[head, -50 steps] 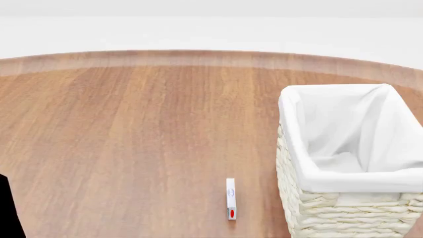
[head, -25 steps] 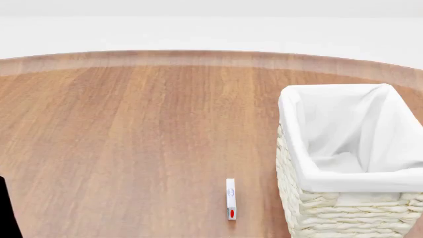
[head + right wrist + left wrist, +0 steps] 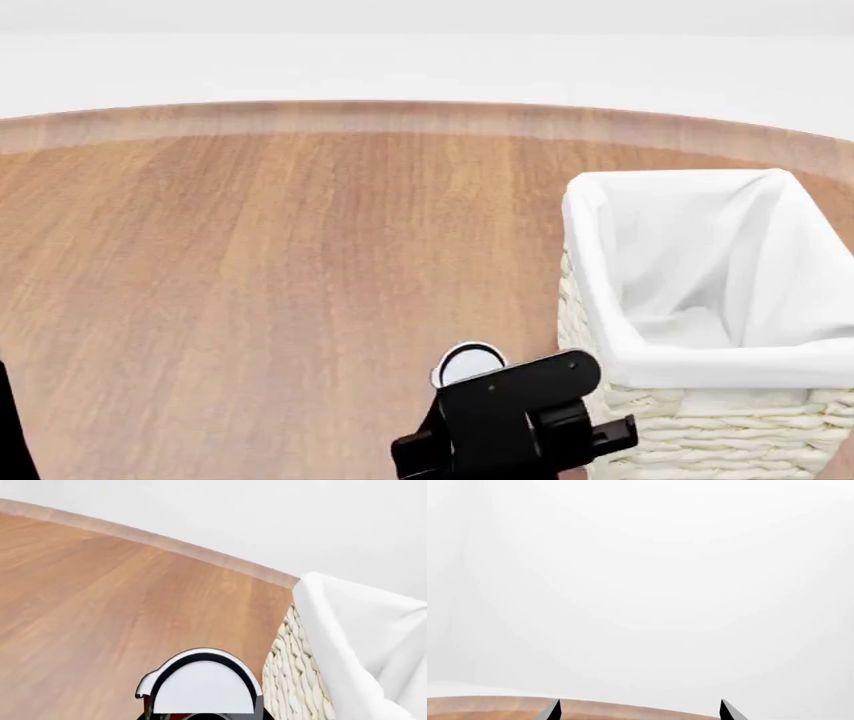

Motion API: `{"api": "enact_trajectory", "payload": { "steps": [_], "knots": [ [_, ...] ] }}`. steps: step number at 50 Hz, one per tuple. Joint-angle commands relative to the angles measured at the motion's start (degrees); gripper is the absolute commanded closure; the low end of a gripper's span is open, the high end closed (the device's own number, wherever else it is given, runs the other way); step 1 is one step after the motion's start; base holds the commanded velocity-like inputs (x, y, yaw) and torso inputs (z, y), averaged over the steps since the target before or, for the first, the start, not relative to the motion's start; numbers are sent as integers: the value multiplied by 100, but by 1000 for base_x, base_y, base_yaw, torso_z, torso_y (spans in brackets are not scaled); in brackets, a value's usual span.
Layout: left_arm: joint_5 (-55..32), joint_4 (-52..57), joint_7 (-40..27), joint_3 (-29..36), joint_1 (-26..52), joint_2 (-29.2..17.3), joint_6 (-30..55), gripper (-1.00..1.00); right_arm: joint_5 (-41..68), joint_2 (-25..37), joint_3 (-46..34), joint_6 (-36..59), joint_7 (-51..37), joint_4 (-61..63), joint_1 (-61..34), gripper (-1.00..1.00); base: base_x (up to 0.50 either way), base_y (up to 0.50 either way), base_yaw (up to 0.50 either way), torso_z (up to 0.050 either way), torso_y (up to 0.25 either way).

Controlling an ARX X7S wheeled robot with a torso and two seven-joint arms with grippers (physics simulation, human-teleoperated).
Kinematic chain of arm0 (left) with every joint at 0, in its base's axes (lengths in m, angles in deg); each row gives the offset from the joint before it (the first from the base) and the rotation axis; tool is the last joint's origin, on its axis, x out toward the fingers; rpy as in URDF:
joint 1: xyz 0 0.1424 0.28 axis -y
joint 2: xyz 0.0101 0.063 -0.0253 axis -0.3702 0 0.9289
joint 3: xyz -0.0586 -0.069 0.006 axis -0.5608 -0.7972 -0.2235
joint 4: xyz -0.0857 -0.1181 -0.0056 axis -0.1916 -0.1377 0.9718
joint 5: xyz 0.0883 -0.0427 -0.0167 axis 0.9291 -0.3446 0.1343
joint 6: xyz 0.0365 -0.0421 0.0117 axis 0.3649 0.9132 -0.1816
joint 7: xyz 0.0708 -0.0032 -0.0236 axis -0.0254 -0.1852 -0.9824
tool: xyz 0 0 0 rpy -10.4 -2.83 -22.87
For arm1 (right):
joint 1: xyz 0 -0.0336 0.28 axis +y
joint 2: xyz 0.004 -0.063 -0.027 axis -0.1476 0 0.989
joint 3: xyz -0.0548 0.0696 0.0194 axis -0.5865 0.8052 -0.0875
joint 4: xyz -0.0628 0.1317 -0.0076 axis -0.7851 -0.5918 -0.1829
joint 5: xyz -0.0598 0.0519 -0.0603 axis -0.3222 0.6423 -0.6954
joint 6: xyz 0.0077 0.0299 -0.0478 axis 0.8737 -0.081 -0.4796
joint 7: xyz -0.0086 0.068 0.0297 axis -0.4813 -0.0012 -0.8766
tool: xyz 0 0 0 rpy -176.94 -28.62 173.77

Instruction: Pick up the tomato sauce, and put it in the basket.

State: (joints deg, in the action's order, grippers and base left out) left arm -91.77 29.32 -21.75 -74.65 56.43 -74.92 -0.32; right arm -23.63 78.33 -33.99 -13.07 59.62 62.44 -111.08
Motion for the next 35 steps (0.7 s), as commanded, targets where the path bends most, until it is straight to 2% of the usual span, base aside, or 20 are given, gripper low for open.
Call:
{"api": "enact_trajectory", "payload": {
  "steps": [1,18,35],
  "knots": [
    [-34,40,-28,-5,-42,-26,-12,-100,-16,-42,44,690,182,126,-919,100,0,0,0,0,0],
    [-57,-59,-47,10,8,-31,-48,-100,175,-161,474,902,513,-683,-2077,100,0,0,0,0,0],
    [-54,-152,-35,26,-21,-47,-136,-100,-186,-434,522,581,1284,-3332,-3560,100,0,0,0,0,1]
  ]
}}
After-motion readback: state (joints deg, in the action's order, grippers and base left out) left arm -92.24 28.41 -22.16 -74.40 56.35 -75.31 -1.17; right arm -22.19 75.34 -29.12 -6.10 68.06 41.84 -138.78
